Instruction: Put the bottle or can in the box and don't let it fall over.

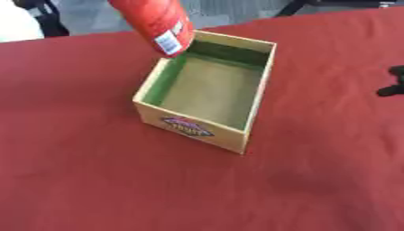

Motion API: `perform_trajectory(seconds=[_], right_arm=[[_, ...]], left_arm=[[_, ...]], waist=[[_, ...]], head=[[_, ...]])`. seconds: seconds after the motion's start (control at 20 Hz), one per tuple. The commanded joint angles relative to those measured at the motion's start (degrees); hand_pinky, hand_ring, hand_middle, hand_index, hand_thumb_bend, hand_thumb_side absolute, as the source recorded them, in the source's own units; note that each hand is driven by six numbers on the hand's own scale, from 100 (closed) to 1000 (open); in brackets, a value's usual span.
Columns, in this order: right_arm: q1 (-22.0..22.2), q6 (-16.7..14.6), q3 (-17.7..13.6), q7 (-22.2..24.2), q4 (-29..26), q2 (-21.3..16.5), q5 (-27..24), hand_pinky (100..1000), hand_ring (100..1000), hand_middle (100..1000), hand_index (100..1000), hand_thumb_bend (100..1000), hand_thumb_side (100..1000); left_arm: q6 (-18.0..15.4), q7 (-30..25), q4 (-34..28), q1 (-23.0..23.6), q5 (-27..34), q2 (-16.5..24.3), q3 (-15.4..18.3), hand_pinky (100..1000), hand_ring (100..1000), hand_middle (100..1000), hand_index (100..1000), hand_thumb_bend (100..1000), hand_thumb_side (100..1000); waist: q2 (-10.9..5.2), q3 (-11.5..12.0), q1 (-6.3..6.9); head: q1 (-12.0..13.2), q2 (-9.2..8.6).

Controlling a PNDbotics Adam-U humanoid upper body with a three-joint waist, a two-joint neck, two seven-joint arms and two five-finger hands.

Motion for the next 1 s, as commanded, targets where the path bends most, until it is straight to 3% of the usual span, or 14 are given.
perform_trajectory(seconds=[0.05,0.15,0.45,0.65,0.75,0.8,0.85,0.95,1.0], right_arm=[[-0.73,0.02,0.03,0.33,-1.39,-0.83,-0.36,1000,673,765,950,100,647],[-1.00,0.05,0.16,0.55,-1.39,-0.67,-0.32,1000,673,765,950,100,647],[-1.70,0.09,0.32,1.03,-1.39,-0.28,-0.35,1000,673,765,951,100,648],[-1.90,0.15,0.36,1.23,-1.39,-0.05,-0.34,1000,673,766,952,100,648],[-2.00,0.17,0.38,1.31,-1.39,0.04,-0.30,1000,673,766,952,100,648],[-2.01,0.20,0.39,1.35,-1.39,0.10,-0.27,1000,673,766,952,100,648],[-1.99,0.24,0.38,1.41,-1.39,0.17,-0.21,1000,673,766,952,100,647],[-1.87,0.34,0.32,1.47,-1.39,0.32,-0.08,1000,673,766,953,100,649],[-1.86,0.39,0.29,1.47,-1.39,0.36,-0.07,1000,673,766,953,100,649]], left_arm=[[-0.63,1.00,0.25,-0.36,-1.90,-0.10,-0.30,100,100,100,136,458,100],[-1.06,1.45,0.80,0.20,-3.16,-0.86,-0.76,100,100,100,140,459,100],[-2.57,3.84,2.99,1.89,-6.05,-2.87,-2.23,100,100,100,194,296,100],[-3.85,4.29,4.15,2.40,-6.37,-3.92,-3.11,100,145,184,281,237,100],[-4.26,4.01,4.90,2.65,-6.14,-4.40,-3.42,100,202,259,344,228,100],[-4.49,3.86,5.24,2.79,-6.15,-4.57,-3.57,100,349,383,453,247,100],[-4.83,3.62,5.56,2.93,-6.32,-4.68,-3.77,100,422,431,506,260,100],[-5.82,2.89,6.04,3.11,-6.76,-4.85,-4.14,263,568,538,617,311,100],[-6.48,2.41,6.17,3.16,-6.97,-4.89,-4.25,537,728,665,726,369,188]], waist=[[-0.58,-0.32,-0.21],[-0.24,-0.68,-0.21],[0.60,-1.46,-0.29],[0.96,-1.86,-0.36],[1.08,-2.05,-0.37],[1.13,-2.14,-0.36],[1.14,-2.20,-0.37],[1.09,-2.22,-0.35],[1.05,-2.18,-0.34]], head=[[0.23,-1.02],[0.32,-1.16],[0.35,-1.70],[0.47,-1.81],[0.63,-1.92],[0.70,-1.93],[0.74,-1.88],[0.82,-1.63],[0.83,-1.58]])
